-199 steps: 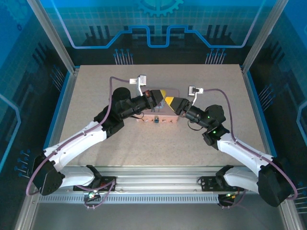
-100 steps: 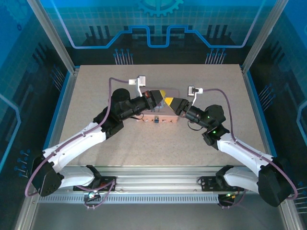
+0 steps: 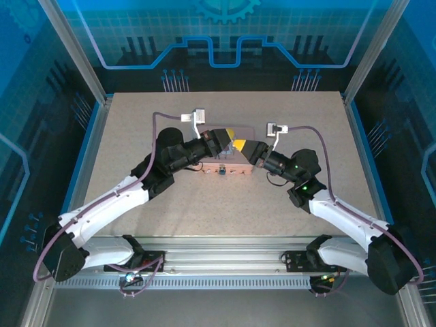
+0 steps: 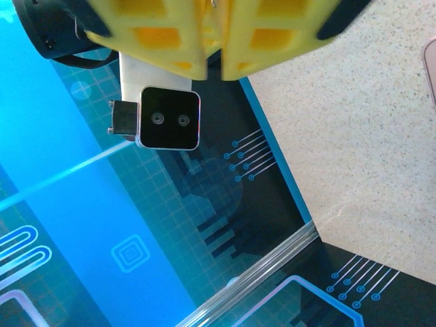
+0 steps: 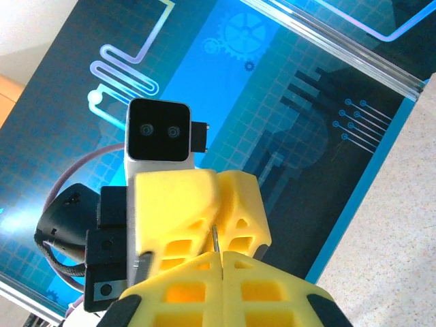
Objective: Unlock the padlock with the key
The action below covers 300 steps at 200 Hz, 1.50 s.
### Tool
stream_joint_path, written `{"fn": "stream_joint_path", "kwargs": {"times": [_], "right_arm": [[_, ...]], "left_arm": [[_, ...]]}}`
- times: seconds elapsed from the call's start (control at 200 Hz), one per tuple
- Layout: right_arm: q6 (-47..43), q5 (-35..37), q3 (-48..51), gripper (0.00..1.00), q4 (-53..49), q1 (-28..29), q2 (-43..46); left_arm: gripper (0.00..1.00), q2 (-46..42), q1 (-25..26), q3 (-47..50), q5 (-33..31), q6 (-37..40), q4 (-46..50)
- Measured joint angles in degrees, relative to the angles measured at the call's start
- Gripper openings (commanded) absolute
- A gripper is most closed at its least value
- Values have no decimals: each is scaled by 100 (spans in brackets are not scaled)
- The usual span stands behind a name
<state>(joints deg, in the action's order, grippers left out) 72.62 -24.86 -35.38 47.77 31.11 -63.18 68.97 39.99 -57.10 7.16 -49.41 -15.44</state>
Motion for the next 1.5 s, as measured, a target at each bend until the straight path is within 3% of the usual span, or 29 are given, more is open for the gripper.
{"fn": "stream_joint_path", "kwargs": {"times": [0.03,0.115,0.235,0.355,0.5,0.63,0.986,1.091,1.171,1.316,1.501], "right_arm": [[-39,-15,0,0,-72,-31,52],[-162,-87,0,0,-337,-164,256],[-516,-186,-66,0,-1003,-389,654],[-1032,-361,-402,0,-2026,-656,942],[-1617,-774,-826,0,-3021,-931,1036],[-2017,-1259,-1108,0,-3720,-979,964],[-3040,-2498,-2068,0,-5294,-981,505],[-3222,-2693,-2190,0,-5565,-981,409],[-3309,-2793,-2267,0,-5733,-981,348],[-3390,-2918,-2345,0,-5860,-981,254],[-3436,-3021,-2365,0,-5945,-981,238]], "left_arm": [[51,-50,0,26,-26,13,22],[56,-232,4,107,-120,-13,111],[79,-566,4,271,-275,79,297],[83,-850,2,361,-439,146,638],[77,-944,-33,345,-391,245,1246],[62,-737,-120,201,146,284,1600],[66,-223,-310,-472,2037,319,1720],[58,-122,-308,-560,2433,299,1705],[46,-50,-310,-603,2623,260,1692],[40,-17,-310,-612,2874,286,1670],[24,15,-310,-614,3005,269,1668]]}}
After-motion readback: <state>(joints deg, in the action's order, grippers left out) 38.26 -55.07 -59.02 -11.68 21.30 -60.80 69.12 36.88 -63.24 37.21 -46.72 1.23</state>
